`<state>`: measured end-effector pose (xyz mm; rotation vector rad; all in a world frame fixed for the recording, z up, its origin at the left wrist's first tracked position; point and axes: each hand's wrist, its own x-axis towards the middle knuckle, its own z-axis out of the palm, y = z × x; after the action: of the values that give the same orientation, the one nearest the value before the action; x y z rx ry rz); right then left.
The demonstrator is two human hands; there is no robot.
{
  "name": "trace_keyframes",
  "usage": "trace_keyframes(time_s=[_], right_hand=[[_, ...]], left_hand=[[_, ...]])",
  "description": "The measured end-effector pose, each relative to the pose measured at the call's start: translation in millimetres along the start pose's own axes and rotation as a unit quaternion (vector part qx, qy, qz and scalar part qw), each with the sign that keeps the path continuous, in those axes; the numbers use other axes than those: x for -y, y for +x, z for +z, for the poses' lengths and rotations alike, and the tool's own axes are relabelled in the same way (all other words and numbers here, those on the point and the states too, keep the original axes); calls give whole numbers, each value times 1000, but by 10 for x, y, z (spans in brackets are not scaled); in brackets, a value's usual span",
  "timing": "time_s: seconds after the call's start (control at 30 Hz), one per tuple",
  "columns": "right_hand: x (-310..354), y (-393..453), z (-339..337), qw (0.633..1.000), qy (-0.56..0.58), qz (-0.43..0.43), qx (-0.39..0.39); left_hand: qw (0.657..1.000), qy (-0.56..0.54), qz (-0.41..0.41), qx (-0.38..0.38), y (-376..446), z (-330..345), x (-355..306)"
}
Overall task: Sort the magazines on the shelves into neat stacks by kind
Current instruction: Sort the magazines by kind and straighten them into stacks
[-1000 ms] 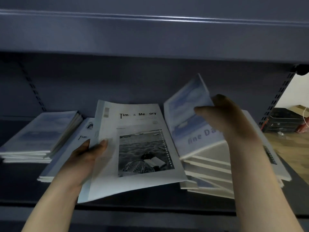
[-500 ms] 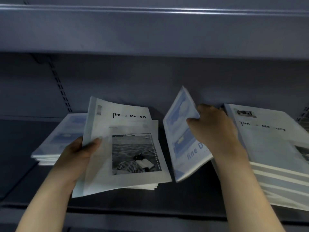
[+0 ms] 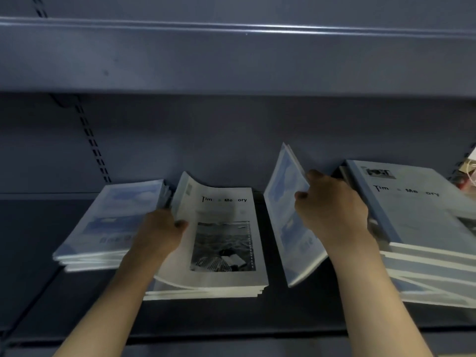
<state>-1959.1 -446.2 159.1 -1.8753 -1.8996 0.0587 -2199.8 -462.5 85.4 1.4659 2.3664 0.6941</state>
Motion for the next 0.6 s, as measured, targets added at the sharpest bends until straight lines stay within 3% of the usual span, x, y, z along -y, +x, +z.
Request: trace_keyframes(time_s=[0.23,0.43,0.6], right_hand=[[37,-43,20,1000,-14,-13,-16],[139,-42,-53,994,-18,-68,-84],[340,-16,-136,986,21,-128,-105]], left_hand=[[987,149,27,-62,-68,111,39],[970,211,64,-98,-180,126,2],[976,111,132,-134,-260,27,9]])
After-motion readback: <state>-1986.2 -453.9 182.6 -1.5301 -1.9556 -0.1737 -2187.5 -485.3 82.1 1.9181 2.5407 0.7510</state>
